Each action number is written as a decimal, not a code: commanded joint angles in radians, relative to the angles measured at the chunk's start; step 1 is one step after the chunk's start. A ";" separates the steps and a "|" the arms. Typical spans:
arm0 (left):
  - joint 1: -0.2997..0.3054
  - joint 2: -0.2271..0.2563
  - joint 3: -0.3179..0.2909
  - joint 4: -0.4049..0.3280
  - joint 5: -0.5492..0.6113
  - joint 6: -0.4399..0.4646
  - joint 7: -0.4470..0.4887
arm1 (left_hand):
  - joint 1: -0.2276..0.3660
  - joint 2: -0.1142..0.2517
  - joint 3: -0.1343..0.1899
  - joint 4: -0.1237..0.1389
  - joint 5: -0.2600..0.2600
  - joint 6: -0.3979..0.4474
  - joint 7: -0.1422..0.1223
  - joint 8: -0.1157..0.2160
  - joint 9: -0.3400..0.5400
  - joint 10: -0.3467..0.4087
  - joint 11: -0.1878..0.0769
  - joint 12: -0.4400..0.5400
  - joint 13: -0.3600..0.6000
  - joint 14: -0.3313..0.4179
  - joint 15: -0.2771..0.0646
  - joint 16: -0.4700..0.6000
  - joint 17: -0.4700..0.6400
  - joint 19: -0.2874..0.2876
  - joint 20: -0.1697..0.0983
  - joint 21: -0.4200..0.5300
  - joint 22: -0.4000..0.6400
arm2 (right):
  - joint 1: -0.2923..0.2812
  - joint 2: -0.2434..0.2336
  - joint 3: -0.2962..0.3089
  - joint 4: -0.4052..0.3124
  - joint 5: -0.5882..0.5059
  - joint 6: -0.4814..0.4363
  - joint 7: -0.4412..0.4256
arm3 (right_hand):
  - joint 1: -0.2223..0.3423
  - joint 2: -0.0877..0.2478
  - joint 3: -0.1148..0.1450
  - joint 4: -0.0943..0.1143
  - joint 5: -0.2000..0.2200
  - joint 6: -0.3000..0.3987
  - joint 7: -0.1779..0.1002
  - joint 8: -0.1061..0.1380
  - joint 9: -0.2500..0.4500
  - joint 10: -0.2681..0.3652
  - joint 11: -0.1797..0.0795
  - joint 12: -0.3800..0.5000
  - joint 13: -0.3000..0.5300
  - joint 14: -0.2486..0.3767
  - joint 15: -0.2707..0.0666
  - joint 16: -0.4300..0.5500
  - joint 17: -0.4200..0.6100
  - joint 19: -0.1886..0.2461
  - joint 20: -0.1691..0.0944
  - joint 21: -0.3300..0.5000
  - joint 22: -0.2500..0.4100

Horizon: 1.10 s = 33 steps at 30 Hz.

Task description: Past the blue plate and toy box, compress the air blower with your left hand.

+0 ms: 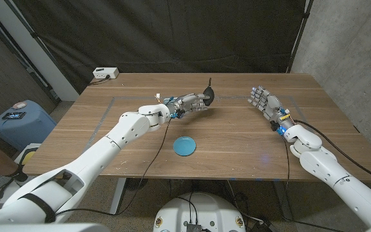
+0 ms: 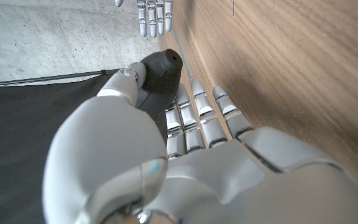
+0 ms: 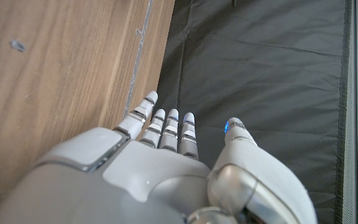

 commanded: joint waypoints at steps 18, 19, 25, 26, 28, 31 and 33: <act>0.031 -0.019 -0.017 -0.025 -0.015 0.000 0.095 | 0.060 0.004 0.008 -0.017 0.025 0.237 -0.043 0.078 -0.024 0.236 -0.058 0.025 -0.032 0.188 -0.084 0.079 -0.006 0.138 -0.043 0.070 0.002 | -0.031 -0.011 0.012 -0.028 0.007 -0.001 -0.013 | -0.010 0.000 0.004 -0.010 -0.001 0.007 0.000 0.003 0.000 0.005 -0.003 0.001 0.000 0.005 -0.018 0.003 0.001 0.011 -0.014 0.000 0.003; 0.032 -0.019 -0.018 -0.024 -0.016 0.000 0.096 | 0.065 0.006 0.008 -0.018 0.025 0.248 -0.044 0.082 -0.026 0.255 -0.060 0.027 -0.037 0.200 -0.089 0.085 -0.005 0.144 -0.044 0.074 0.002 | -0.031 -0.012 0.011 -0.029 0.006 -0.004 -0.015 | -0.010 0.000 0.004 -0.010 -0.001 0.008 0.000 0.003 0.000 0.005 -0.002 0.001 0.000 0.005 -0.018 0.003 0.001 0.011 -0.014 0.000 0.003; 0.036 -0.020 -0.024 -0.022 -0.022 0.001 0.109 | 0.081 0.009 0.006 -0.020 0.026 0.286 -0.049 0.093 -0.033 0.296 -0.069 0.025 -0.048 0.229 -0.105 0.104 0.002 0.166 -0.057 0.086 0.002 | -0.026 -0.010 0.007 -0.026 0.006 -0.010 -0.016 | -0.010 0.000 0.004 -0.010 -0.001 0.008 0.000 0.003 0.000 0.004 -0.003 0.000 0.000 0.005 -0.018 0.003 0.001 0.011 -0.014 0.000 0.003; 0.036 -0.020 -0.024 -0.020 -0.023 0.000 0.109 | 0.086 0.009 0.007 -0.021 0.027 0.294 -0.053 0.096 -0.034 0.304 -0.071 0.025 -0.050 0.233 -0.107 0.106 0.003 0.171 -0.060 0.089 0.002 | -0.026 -0.009 0.006 -0.026 0.006 -0.011 -0.016 | -0.010 0.000 0.004 -0.010 -0.001 0.008 0.000 0.003 0.000 0.004 -0.003 0.000 0.000 0.005 -0.018 0.003 0.001 0.011 -0.014 0.000 0.003; 0.034 -0.019 -0.024 -0.018 -0.024 0.001 0.108 | 0.094 0.012 0.008 -0.022 0.027 0.302 -0.060 0.097 -0.038 0.320 -0.071 0.026 -0.052 0.240 -0.111 0.111 0.006 0.177 -0.064 0.093 0.002 | -0.024 -0.007 0.004 -0.024 0.006 -0.012 -0.016 | -0.011 0.000 0.005 -0.010 -0.001 0.008 0.000 0.004 0.000 0.004 -0.003 0.000 0.000 0.005 -0.019 0.003 0.002 0.011 -0.014 0.000 0.003; 0.032 -0.021 -0.026 -0.012 -0.027 0.002 0.107 | 0.111 0.014 0.004 -0.026 0.026 0.319 -0.065 0.101 -0.043 0.338 -0.073 0.027 -0.051 0.254 -0.119 0.127 0.018 0.182 -0.068 0.097 0.002 | -0.020 -0.004 0.002 -0.021 0.007 -0.013 -0.015 | -0.010 0.000 0.005 -0.010 -0.001 0.008 0.000 0.004 0.000 0.004 -0.001 0.000 0.000 0.005 -0.019 0.003 0.002 0.011 -0.015 0.000 0.003; 0.029 -0.020 -0.025 -0.009 -0.028 0.002 0.102 | 0.121 0.016 0.003 -0.027 0.024 0.323 -0.067 0.102 -0.045 0.340 -0.070 0.025 -0.050 0.254 -0.122 0.133 0.025 0.184 -0.069 0.100 0.002 | -0.018 -0.003 0.000 -0.020 0.006 -0.014 -0.016 | -0.010 0.000 0.005 -0.010 -0.001 0.008 0.000 0.003 0.000 0.005 -0.001 0.000 0.000 0.005 -0.019 0.003 0.002 0.011 -0.015 0.000 0.003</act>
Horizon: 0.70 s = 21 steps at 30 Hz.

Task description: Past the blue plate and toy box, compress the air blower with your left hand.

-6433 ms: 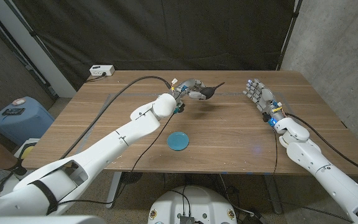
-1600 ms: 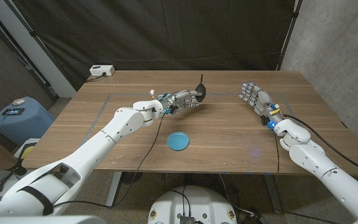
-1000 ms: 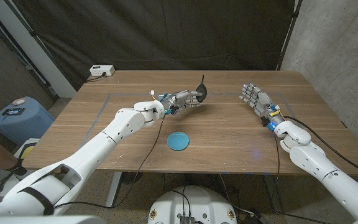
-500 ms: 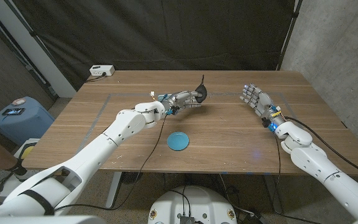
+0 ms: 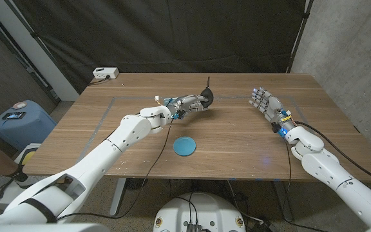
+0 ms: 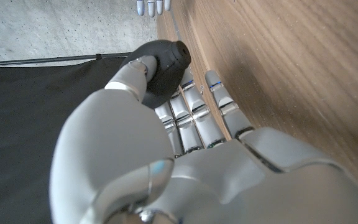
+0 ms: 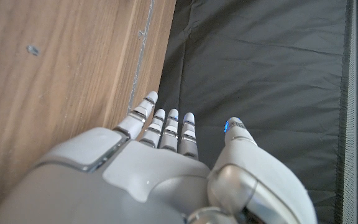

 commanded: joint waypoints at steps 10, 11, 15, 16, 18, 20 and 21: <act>-0.011 -0.009 -0.007 0.037 -0.025 0.002 -0.006 | 0.087 -0.001 -0.013 -0.010 -0.007 0.064 -0.016 0.017 -0.020 0.061 -0.008 -0.001 0.014 0.040 -0.037 0.057 0.056 0.034 -0.018 0.035 0.004 | 0.012 0.008 -0.014 0.002 -0.004 -0.016 -0.012 | -0.011 0.000 0.001 -0.006 -0.001 0.008 0.000 0.003 0.000 0.005 -0.001 0.000 0.001 0.006 -0.019 0.003 0.001 0.011 -0.014 -0.001 0.003; -0.012 -0.009 -0.008 0.039 -0.027 0.002 -0.006 | 0.088 0.000 -0.014 -0.008 -0.007 0.065 -0.016 0.017 -0.021 0.062 -0.006 -0.001 0.015 0.042 -0.037 0.059 0.057 0.034 -0.019 0.036 0.004 | 0.013 0.009 -0.015 0.002 -0.004 -0.017 -0.011 | -0.011 0.000 0.001 -0.006 -0.001 0.008 0.000 0.003 0.000 0.004 -0.001 0.000 0.001 0.005 -0.019 0.003 0.002 0.011 -0.015 0.000 0.003; -0.014 -0.009 -0.007 0.044 -0.032 0.006 -0.013 | 0.091 0.000 -0.015 -0.006 -0.007 0.065 -0.015 0.016 -0.024 0.064 -0.006 -0.003 0.016 0.042 -0.034 0.059 0.059 0.034 -0.019 0.038 0.004 | 0.014 0.010 -0.016 0.002 -0.004 -0.019 -0.013 | -0.011 0.000 0.002 -0.006 -0.001 0.008 0.000 0.003 0.000 0.004 -0.001 0.000 0.001 0.005 -0.019 0.003 0.002 0.011 -0.015 0.000 0.003; -0.017 -0.009 -0.007 0.047 -0.034 0.008 -0.019 | 0.091 -0.001 -0.016 -0.005 -0.007 0.062 -0.012 0.014 -0.025 0.065 -0.006 -0.004 0.017 0.042 -0.034 0.060 0.060 0.033 -0.019 0.039 0.005 | 0.014 0.010 -0.016 0.003 -0.003 -0.019 -0.013 | -0.011 0.000 0.002 -0.006 -0.001 0.008 0.000 0.003 0.000 0.005 -0.001 0.001 0.001 0.005 -0.019 0.003 0.002 0.011 -0.015 0.000 0.003; -0.021 -0.008 -0.005 0.051 -0.037 0.012 -0.028 | 0.089 0.000 -0.017 0.001 -0.006 0.041 -0.014 0.004 -0.029 0.056 -0.006 -0.011 0.021 0.034 -0.022 0.054 0.059 0.026 -0.015 0.040 0.005 | 0.013 0.009 -0.016 0.002 -0.005 -0.020 -0.014 | -0.011 0.000 0.002 -0.007 -0.001 0.008 0.000 0.003 0.000 0.004 0.000 0.000 0.001 0.005 -0.019 0.003 0.002 0.011 -0.015 -0.001 0.003; -0.022 -0.009 -0.006 0.055 -0.041 0.013 -0.034 | 0.077 -0.003 -0.021 0.010 -0.004 0.034 -0.008 0.000 -0.032 0.044 -0.002 -0.019 0.024 0.024 -0.006 0.045 0.055 0.019 -0.011 0.041 0.005 | 0.012 0.010 -0.015 0.002 -0.003 -0.020 -0.014 | -0.011 0.000 0.002 -0.007 -0.001 0.008 -0.001 0.003 0.000 0.004 -0.002 0.000 0.001 0.006 -0.019 0.003 0.002 0.011 -0.015 -0.001 0.003; -0.023 -0.009 -0.006 0.057 -0.043 0.015 -0.037 | 0.071 -0.004 -0.021 0.013 -0.003 0.027 -0.003 -0.004 -0.033 0.035 0.002 -0.024 0.025 0.024 -0.005 0.041 0.051 0.015 -0.010 0.041 0.005 | 0.012 0.009 -0.015 0.002 -0.002 -0.020 -0.013 | -0.012 0.000 0.002 -0.006 -0.001 0.008 0.000 0.003 0.000 0.004 -0.001 0.000 0.001 0.006 -0.019 0.003 0.002 0.011 -0.015 -0.001 0.003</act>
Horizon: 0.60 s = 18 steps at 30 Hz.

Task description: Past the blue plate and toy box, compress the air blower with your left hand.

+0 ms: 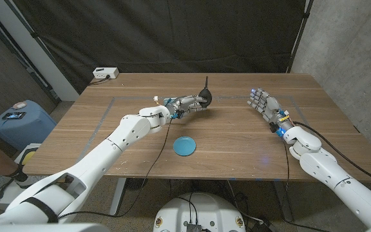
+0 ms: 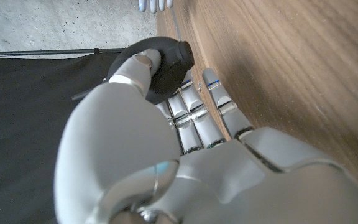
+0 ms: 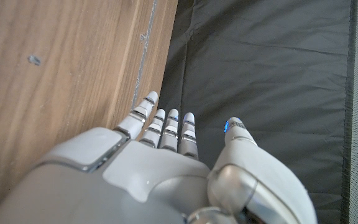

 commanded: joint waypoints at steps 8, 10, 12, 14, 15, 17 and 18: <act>-0.019 0.001 0.002 0.026 -0.019 0.017 -0.044 | -0.053 -0.005 -0.004 0.035 0.012 -0.071 0.027 -0.033 -0.006 -0.048 0.027 -0.038 0.015 -0.025 0.045 -0.048 -0.035 -0.039 0.019 0.002 0.004 | 0.004 -0.001 -0.004 -0.001 -0.002 -0.009 -0.002 | -0.012 0.000 0.002 -0.007 -0.001 0.008 -0.001 0.003 0.000 0.005 -0.002 0.000 0.001 0.005 -0.019 0.003 0.002 0.011 -0.015 -0.001 0.003; -0.021 0.004 0.004 0.027 -0.016 0.016 -0.051 | -0.060 -0.006 -0.004 0.036 0.014 -0.089 0.030 -0.041 -0.008 -0.057 0.031 -0.045 0.017 -0.035 0.056 -0.056 -0.041 -0.047 0.024 0.001 0.003 | 0.006 -0.001 -0.005 -0.002 -0.003 -0.010 -0.003 | -0.012 0.000 0.002 -0.007 -0.001 0.008 -0.001 0.003 0.000 0.004 -0.002 0.000 0.001 0.005 -0.020 0.003 0.002 0.011 -0.015 -0.001 0.003; -0.023 0.008 0.004 0.029 -0.019 0.019 -0.061 | -0.072 -0.008 -0.007 0.042 0.014 -0.099 0.039 -0.046 -0.009 -0.066 0.035 -0.051 0.018 -0.040 0.060 -0.062 -0.045 -0.056 0.028 -0.001 0.003 | 0.008 0.000 -0.007 -0.003 -0.004 -0.012 -0.003 | -0.012 0.000 0.002 -0.007 -0.001 0.008 -0.001 0.003 0.000 0.004 -0.001 0.000 0.001 0.005 -0.019 0.003 0.002 0.011 -0.015 -0.001 0.003; -0.021 0.012 0.002 0.025 -0.019 0.019 -0.061 | -0.081 -0.010 -0.009 0.044 0.015 -0.110 0.045 -0.052 -0.010 -0.075 0.038 -0.058 0.018 -0.046 0.064 -0.067 -0.049 -0.064 0.031 -0.003 0.002 | 0.009 0.000 -0.010 -0.006 -0.008 -0.014 -0.005 | -0.012 0.000 0.002 -0.007 -0.001 0.008 -0.001 0.003 0.000 0.005 -0.001 0.000 0.001 0.006 -0.019 0.003 0.002 0.012 -0.015 -0.001 0.003; -0.021 0.015 0.001 0.024 -0.019 0.020 -0.062 | -0.085 -0.012 -0.011 0.045 0.015 -0.119 0.040 -0.056 -0.011 -0.079 0.037 -0.061 0.019 -0.048 0.066 -0.068 -0.050 -0.067 0.034 -0.004 0.002 | 0.010 0.001 -0.011 -0.007 -0.008 -0.014 -0.007 | -0.012 0.000 0.003 -0.007 -0.001 0.008 -0.001 0.003 0.000 0.005 -0.001 0.000 0.001 0.006 -0.019 0.003 0.002 0.012 -0.015 0.000 0.003; -0.018 0.017 -0.003 0.021 -0.022 0.021 -0.061 | -0.089 -0.012 -0.013 0.045 0.015 -0.128 0.041 -0.061 -0.012 -0.082 0.044 -0.064 0.020 -0.054 0.066 -0.071 -0.050 -0.070 0.034 -0.004 0.002 | 0.012 0.004 -0.014 -0.008 -0.009 -0.015 -0.009 | -0.012 0.000 0.003 -0.007 -0.001 0.008 -0.001 0.003 0.000 0.004 -0.002 0.000 0.001 0.005 -0.019 0.003 0.002 0.011 -0.015 -0.001 0.003; -0.016 0.020 -0.005 0.019 -0.022 0.021 -0.059 | -0.089 -0.011 -0.013 0.045 0.015 -0.129 0.044 -0.061 -0.012 -0.082 0.044 -0.064 0.020 -0.056 0.067 -0.071 -0.050 -0.071 0.035 -0.004 0.002 | 0.012 0.005 -0.016 -0.009 -0.011 -0.016 -0.010 | -0.012 0.000 0.003 -0.007 -0.001 0.008 -0.001 0.003 0.000 0.005 -0.002 0.000 0.001 0.005 -0.019 0.003 0.002 0.012 -0.015 -0.001 0.003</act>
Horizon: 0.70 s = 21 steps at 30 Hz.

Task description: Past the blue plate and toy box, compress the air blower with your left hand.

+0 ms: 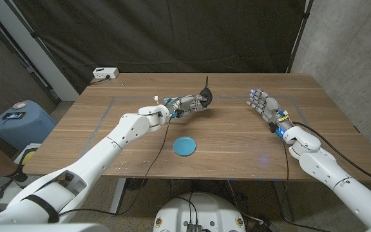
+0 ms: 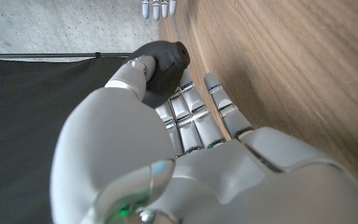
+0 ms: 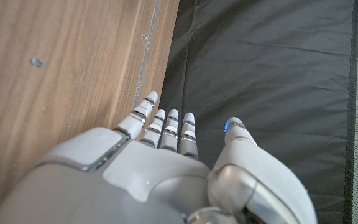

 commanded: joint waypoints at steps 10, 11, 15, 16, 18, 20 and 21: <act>-0.006 0.039 -0.010 -0.001 -0.015 0.014 -0.051 | -0.043 -0.008 -0.019 0.016 0.003 -0.040 0.020 -0.027 -0.003 -0.039 0.011 -0.026 0.008 -0.032 0.022 -0.014 0.001 -0.030 0.012 -0.009 0.001 | 0.015 0.013 -0.023 -0.013 -0.013 -0.014 -0.017 | -0.012 0.000 0.003 -0.008 -0.001 0.008 -0.001 0.003 0.000 0.005 -0.003 0.000 0.001 0.005 -0.020 0.003 0.002 0.012 -0.014 0.000 0.003; -0.007 0.039 -0.010 -0.001 -0.015 0.014 -0.053 | -0.047 -0.006 -0.019 0.017 0.003 -0.050 0.021 -0.032 -0.004 -0.045 0.014 -0.030 0.009 -0.037 0.024 -0.017 0.000 -0.032 0.014 -0.009 0.001 | 0.015 0.013 -0.024 -0.014 -0.014 -0.015 -0.019 | -0.013 0.000 0.003 -0.008 -0.001 0.008 -0.001 0.003 0.000 0.005 -0.003 0.000 0.001 0.005 -0.019 0.003 0.002 0.012 -0.014 -0.001 0.003; -0.013 0.042 -0.008 0.007 -0.015 0.016 -0.067 | -0.051 -0.007 -0.022 0.016 0.002 -0.058 0.027 -0.039 -0.006 -0.051 0.018 -0.035 0.008 -0.046 0.032 -0.019 0.001 -0.040 0.016 -0.011 0.001 | 0.014 0.013 -0.025 -0.019 -0.017 -0.017 -0.025 | -0.013 0.000 0.004 -0.008 -0.001 0.008 -0.002 0.003 0.000 0.005 -0.002 0.000 0.001 0.005 -0.019 0.003 0.002 0.011 -0.014 -0.001 0.003; -0.015 0.042 -0.008 0.010 -0.015 0.015 -0.072 | -0.053 -0.008 -0.024 0.017 0.002 -0.061 0.030 -0.041 -0.007 -0.053 0.019 -0.037 0.007 -0.050 0.032 -0.020 0.001 -0.042 0.016 -0.012 0.001 | 0.013 0.014 -0.025 -0.020 -0.017 -0.017 -0.027 | -0.013 0.000 0.004 -0.008 -0.001 0.008 -0.001 0.003 0.000 0.005 -0.003 0.000 0.001 0.005 -0.020 0.003 0.002 0.012 -0.014 0.000 0.003; -0.018 0.043 -0.007 0.015 -0.017 0.015 -0.081 | -0.055 -0.006 -0.025 0.016 0.001 -0.067 0.028 -0.046 -0.008 -0.063 0.023 -0.043 0.007 -0.059 0.036 -0.021 0.003 -0.050 0.020 -0.014 0.001 | 0.012 0.013 -0.025 -0.023 -0.018 -0.019 -0.030 | -0.013 0.000 0.004 -0.008 -0.001 0.008 -0.001 0.003 0.000 0.005 -0.003 0.000 0.001 0.005 -0.019 0.003 0.002 0.012 -0.013 -0.001 0.003; -0.021 0.043 -0.005 0.018 -0.015 0.014 -0.088 | -0.061 -0.006 -0.027 0.018 0.001 -0.074 0.028 -0.052 -0.010 -0.071 0.022 -0.049 0.005 -0.069 0.038 -0.025 0.002 -0.054 0.020 -0.015 0.001 | 0.010 0.013 -0.025 -0.024 -0.017 -0.019 -0.032 | -0.013 0.000 0.004 -0.008 -0.001 0.008 -0.001 0.003 0.000 0.005 -0.002 0.000 0.001 0.006 -0.019 0.003 0.002 0.012 -0.013 -0.001 0.003; -0.024 0.044 -0.004 0.022 -0.015 0.016 -0.092 | -0.064 -0.005 -0.028 0.018 0.000 -0.081 0.033 -0.057 -0.011 -0.078 0.022 -0.053 0.006 -0.072 0.040 -0.025 0.003 -0.058 0.022 -0.016 0.001 | 0.010 0.013 -0.025 -0.024 -0.017 -0.019 -0.032 | -0.013 0.000 0.004 -0.009 -0.001 0.008 -0.001 0.003 0.000 0.005 -0.003 0.000 0.001 0.006 -0.019 0.003 0.002 0.012 -0.012 -0.001 0.003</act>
